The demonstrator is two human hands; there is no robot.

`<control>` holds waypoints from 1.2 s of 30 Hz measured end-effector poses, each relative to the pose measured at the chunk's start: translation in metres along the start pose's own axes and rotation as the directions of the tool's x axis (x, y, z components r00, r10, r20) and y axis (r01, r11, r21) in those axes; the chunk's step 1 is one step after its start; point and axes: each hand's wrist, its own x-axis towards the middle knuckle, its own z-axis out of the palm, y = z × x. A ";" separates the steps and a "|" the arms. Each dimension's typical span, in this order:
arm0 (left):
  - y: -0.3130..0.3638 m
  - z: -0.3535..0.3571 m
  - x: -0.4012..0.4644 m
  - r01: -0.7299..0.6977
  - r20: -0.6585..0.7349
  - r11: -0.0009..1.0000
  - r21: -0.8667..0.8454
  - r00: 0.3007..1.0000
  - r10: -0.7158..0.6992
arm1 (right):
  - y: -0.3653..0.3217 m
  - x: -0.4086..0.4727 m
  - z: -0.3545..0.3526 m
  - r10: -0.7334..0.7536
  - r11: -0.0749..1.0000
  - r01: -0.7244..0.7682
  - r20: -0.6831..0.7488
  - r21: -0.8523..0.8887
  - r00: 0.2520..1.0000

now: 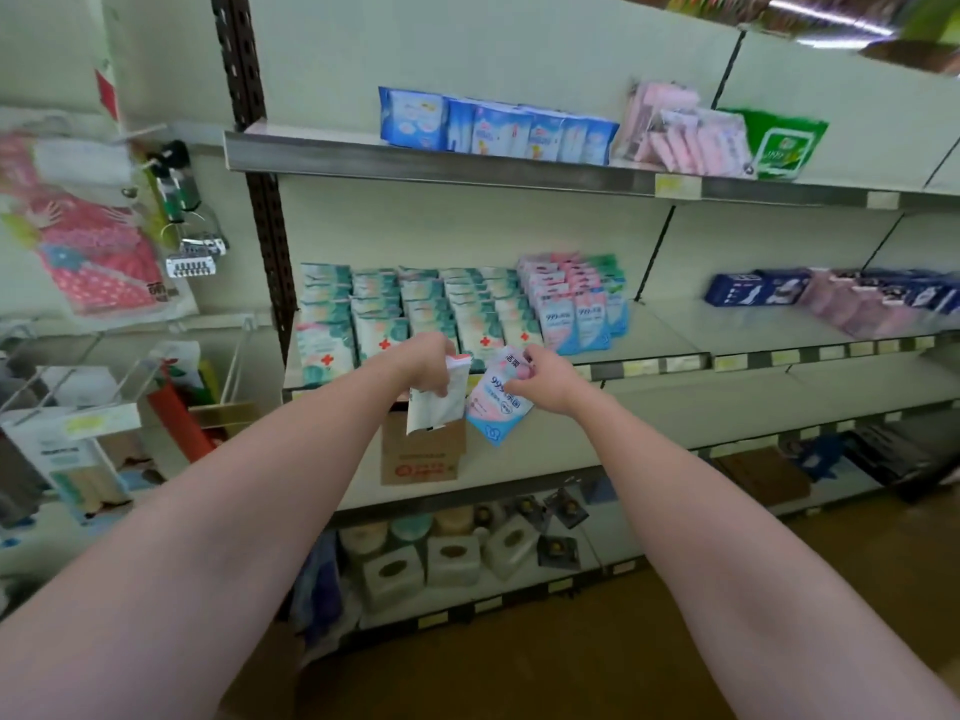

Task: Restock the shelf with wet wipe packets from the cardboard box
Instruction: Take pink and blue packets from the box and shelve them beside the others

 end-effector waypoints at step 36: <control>0.181 -0.001 0.344 -0.124 0.058 0.992 0.034 0.991 0.122 | 0.206 0.273 -0.170 0.041 0.973 -0.041 0.005 0.229 0.999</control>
